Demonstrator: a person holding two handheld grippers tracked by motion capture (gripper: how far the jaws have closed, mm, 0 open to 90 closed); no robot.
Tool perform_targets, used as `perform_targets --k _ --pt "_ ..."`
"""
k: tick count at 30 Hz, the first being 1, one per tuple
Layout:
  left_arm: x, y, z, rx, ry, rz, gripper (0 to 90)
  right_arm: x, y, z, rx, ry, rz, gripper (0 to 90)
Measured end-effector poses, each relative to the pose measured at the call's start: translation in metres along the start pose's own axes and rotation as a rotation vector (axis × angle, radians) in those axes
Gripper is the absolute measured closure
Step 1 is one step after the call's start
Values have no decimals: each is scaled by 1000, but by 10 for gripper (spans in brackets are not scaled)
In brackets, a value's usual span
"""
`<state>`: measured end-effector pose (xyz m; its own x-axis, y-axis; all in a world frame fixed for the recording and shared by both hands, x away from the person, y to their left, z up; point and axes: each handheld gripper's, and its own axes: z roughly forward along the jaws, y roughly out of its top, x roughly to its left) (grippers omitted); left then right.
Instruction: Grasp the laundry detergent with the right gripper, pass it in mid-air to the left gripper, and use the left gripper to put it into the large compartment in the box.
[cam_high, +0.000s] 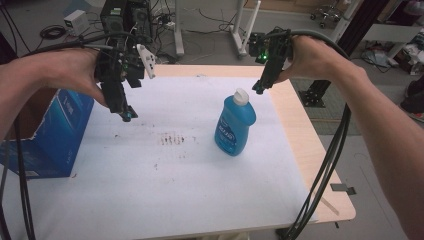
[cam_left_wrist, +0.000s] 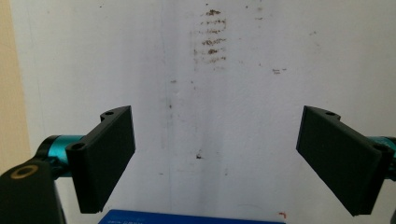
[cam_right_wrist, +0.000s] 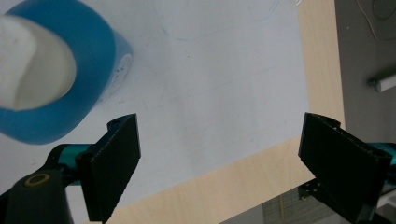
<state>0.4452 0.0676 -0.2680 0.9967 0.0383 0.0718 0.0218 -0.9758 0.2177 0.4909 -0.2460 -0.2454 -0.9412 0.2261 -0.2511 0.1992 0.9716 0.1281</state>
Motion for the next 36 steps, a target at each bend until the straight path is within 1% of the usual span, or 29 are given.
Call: perform_targets --k 1,2,5,7,8,9,12,15,16,17,19,21,23,24,29,33,36 --pt "0 0 -1 -1 2 -2 117 3 -5 0 -1 3 16 120" --pt "0 -1 -1 -3 3 -1 117 6 -7 0 2 5 18 120" --pt "-1 -4 -4 -8 7 -6 117 15 -16 2 33 10 37 120" --pt "-1 -6 -6 -12 9 -11 117 20 -20 3 50 23 45 120" --pt "-1 -7 -6 -13 9 -13 117 22 -22 2 57 28 57 120" --pt "-1 -8 -7 -19 9 -17 117 25 -24 2 61 35 69 120" --pt "-1 -10 -8 -21 11 -22 117 31 -27 0 71 52 82 120" --pt "-1 -11 -9 -25 12 -22 117 37 -29 -3 80 58 97 120" --pt "-1 -11 -9 -26 12 -22 117 39 -30 -4 82 66 114 120" --pt "-1 -12 -8 -27 13 -22 117 41 -31 -4 81 67 115 120" --pt "-1 -12 -7 -30 10 -23 117 45 -32 -5 86 72 133 120" --pt "-1 -13 -5 -32 8 -24 117 49 -34 -5 79 82 149 120" --pt "-1 -13 -4 -31 5 -22 117 53 -35 -6 64 90 184 120" --pt "-1 -13 -4 -32 5 -23 116 54 -36 -5 58 95 189 120" --pt "1 -15 -5 -40 6 -24 117 65 -34 -2 48 108 250 120" --pt "1 -17 -5 -43 9 -30 116 73 -32 -1 8 141 297 120" --pt "1 -19 -6 -45 9 -31 117 79 -29 1 6 133 331 120"
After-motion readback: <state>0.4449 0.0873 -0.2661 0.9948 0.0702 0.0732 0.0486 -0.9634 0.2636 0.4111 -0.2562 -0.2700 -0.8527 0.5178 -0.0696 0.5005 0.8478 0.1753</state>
